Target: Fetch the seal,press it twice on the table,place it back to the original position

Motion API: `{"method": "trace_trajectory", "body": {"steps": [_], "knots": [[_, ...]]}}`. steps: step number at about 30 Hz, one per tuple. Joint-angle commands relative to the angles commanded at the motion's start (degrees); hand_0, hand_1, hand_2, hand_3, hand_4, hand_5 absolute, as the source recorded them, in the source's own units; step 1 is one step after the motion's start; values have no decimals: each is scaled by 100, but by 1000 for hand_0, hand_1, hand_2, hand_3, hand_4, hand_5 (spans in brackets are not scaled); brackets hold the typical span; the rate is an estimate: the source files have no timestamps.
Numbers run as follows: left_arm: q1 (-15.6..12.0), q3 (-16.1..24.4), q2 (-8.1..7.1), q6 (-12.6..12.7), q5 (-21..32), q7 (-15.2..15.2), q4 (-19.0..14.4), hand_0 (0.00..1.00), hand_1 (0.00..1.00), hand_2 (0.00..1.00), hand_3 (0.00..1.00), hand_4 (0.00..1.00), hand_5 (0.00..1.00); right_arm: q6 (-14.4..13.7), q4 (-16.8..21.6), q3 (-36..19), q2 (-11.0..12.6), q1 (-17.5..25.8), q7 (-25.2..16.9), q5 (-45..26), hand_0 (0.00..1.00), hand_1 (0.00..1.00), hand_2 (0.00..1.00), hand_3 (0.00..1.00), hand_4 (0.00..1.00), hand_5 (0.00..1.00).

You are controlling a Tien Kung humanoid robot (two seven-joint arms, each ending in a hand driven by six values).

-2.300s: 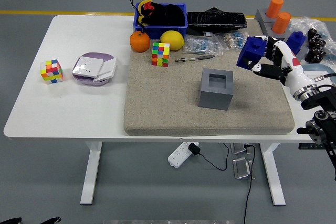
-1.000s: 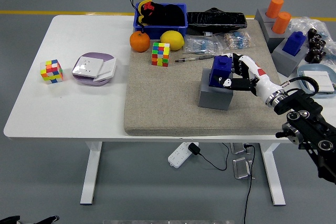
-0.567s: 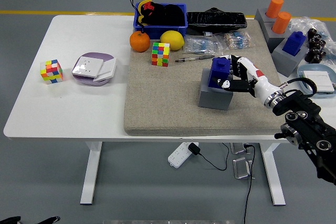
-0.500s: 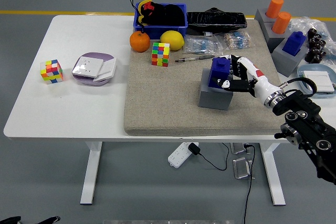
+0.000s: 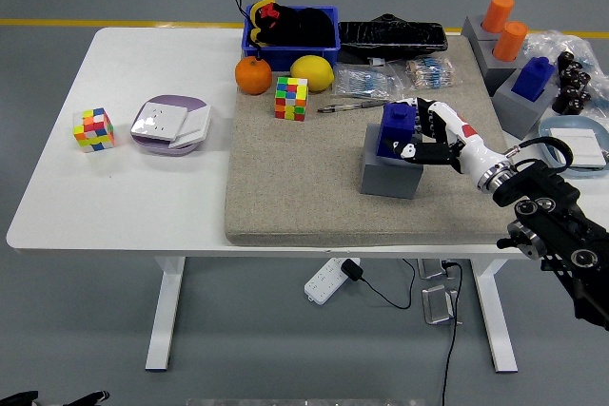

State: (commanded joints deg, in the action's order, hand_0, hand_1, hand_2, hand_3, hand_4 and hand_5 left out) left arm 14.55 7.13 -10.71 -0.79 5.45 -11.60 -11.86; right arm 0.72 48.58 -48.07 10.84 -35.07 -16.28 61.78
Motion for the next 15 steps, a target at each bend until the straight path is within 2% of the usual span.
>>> {"method": "trace_trajectory", "body": {"steps": [15], "knots": [[17,-12,9,-4,13,8,0,814,786,763,802,688,418,35,-50,-24,64,-55,-1,49,537,422,432,459,677,2]]}}
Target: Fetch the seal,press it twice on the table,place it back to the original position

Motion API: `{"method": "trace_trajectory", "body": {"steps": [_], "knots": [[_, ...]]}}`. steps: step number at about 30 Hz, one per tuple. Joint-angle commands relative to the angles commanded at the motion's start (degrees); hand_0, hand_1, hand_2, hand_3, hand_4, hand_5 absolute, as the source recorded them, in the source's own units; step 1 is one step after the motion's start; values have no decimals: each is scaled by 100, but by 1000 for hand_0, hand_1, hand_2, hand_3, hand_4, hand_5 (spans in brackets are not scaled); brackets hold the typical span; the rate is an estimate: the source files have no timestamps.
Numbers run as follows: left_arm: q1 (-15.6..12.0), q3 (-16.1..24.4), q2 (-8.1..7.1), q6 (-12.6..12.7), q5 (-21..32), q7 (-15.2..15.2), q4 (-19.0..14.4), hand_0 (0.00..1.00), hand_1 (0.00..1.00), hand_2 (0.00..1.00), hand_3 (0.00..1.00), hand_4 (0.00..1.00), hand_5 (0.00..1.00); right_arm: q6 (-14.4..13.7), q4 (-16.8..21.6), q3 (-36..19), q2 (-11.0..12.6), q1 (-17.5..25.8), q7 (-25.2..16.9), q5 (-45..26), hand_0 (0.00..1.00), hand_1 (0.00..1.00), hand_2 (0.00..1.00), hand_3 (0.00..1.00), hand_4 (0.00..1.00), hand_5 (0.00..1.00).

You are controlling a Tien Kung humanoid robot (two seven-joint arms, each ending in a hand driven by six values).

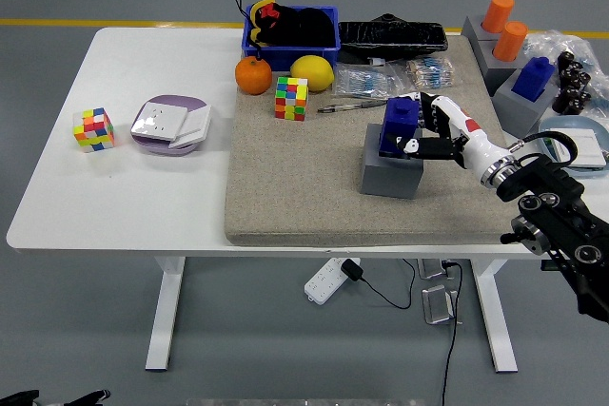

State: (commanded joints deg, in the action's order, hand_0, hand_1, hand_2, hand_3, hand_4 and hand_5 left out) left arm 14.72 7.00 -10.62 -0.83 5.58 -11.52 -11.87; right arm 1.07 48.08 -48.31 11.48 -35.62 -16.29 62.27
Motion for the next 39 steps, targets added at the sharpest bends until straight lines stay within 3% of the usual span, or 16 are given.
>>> {"method": "trace_trajectory", "body": {"steps": [39], "knots": [[-19,-9,9,-5,14,5,7,814,786,763,802,689,417,46,-57,167,-30,63,8,-111,539,422,432,460,682,2]]}}
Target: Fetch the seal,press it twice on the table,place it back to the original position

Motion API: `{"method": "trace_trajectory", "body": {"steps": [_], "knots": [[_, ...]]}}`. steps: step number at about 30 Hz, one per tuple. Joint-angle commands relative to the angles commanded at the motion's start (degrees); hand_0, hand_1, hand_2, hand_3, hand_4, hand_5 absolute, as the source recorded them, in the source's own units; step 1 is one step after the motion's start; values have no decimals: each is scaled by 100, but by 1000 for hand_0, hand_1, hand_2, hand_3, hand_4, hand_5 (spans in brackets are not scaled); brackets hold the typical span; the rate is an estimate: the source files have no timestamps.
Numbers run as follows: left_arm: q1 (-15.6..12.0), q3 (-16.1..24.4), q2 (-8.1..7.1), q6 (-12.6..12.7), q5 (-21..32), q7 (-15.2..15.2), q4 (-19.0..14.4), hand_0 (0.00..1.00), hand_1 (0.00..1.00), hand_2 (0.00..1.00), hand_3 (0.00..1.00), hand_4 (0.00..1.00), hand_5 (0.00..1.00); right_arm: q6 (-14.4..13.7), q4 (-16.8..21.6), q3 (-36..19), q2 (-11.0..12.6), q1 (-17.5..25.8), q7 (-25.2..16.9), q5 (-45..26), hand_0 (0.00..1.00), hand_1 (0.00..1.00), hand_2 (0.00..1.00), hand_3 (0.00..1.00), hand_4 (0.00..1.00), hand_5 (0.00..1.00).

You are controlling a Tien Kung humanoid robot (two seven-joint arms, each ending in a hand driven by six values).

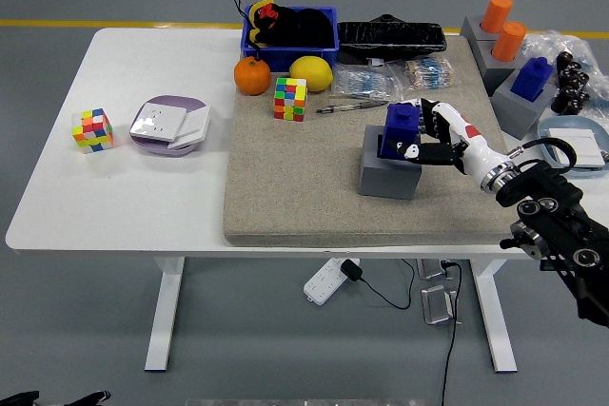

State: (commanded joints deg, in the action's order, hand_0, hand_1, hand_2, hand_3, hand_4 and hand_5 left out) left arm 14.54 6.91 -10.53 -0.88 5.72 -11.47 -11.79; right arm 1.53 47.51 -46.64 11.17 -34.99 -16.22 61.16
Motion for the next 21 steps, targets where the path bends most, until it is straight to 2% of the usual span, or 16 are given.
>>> {"method": "trace_trajectory", "body": {"steps": [21], "knots": [[6,6,-8,-3,-3,-1,0,814,787,764,802,690,415,29,-2,128,-33,-52,-24,-43,540,421,432,460,684,2]]}}
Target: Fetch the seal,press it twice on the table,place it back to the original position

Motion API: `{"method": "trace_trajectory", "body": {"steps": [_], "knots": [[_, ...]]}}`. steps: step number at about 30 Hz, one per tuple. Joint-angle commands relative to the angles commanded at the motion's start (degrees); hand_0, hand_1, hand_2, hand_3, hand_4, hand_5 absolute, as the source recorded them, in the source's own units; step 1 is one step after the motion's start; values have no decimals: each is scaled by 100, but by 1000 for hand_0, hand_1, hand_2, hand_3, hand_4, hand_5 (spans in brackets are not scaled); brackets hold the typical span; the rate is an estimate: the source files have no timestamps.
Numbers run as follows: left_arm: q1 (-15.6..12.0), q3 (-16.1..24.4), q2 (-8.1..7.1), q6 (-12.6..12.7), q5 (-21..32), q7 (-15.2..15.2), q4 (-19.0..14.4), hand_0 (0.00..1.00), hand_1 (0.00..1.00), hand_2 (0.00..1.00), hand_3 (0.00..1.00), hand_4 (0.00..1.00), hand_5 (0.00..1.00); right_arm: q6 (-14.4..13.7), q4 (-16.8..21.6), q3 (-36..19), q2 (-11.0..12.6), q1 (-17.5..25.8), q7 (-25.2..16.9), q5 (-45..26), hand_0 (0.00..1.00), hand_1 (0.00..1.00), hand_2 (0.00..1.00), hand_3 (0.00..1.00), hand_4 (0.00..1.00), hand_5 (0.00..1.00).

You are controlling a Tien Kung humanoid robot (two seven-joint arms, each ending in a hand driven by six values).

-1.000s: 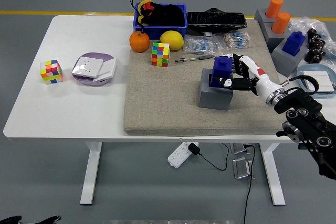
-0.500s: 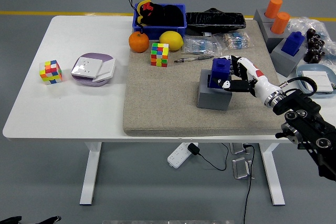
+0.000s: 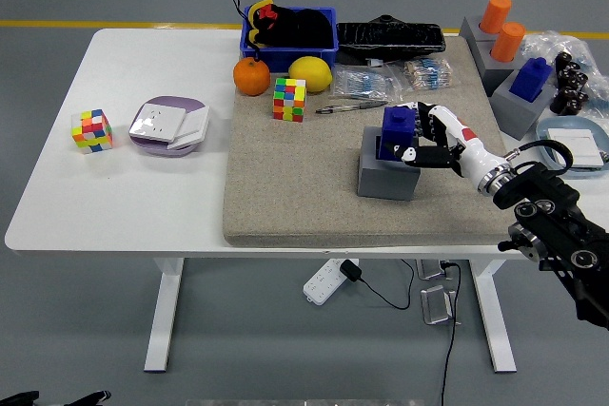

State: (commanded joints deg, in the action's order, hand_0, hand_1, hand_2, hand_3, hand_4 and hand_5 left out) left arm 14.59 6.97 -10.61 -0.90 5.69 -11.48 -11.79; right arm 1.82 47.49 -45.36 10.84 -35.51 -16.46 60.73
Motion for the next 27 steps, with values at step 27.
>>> {"method": "trace_trajectory", "body": {"steps": [27], "knots": [[12,-12,-3,-8,13,6,-3,814,786,764,802,692,415,22,-80,192,44,-135,-24,-40,543,423,432,461,693,2]]}}
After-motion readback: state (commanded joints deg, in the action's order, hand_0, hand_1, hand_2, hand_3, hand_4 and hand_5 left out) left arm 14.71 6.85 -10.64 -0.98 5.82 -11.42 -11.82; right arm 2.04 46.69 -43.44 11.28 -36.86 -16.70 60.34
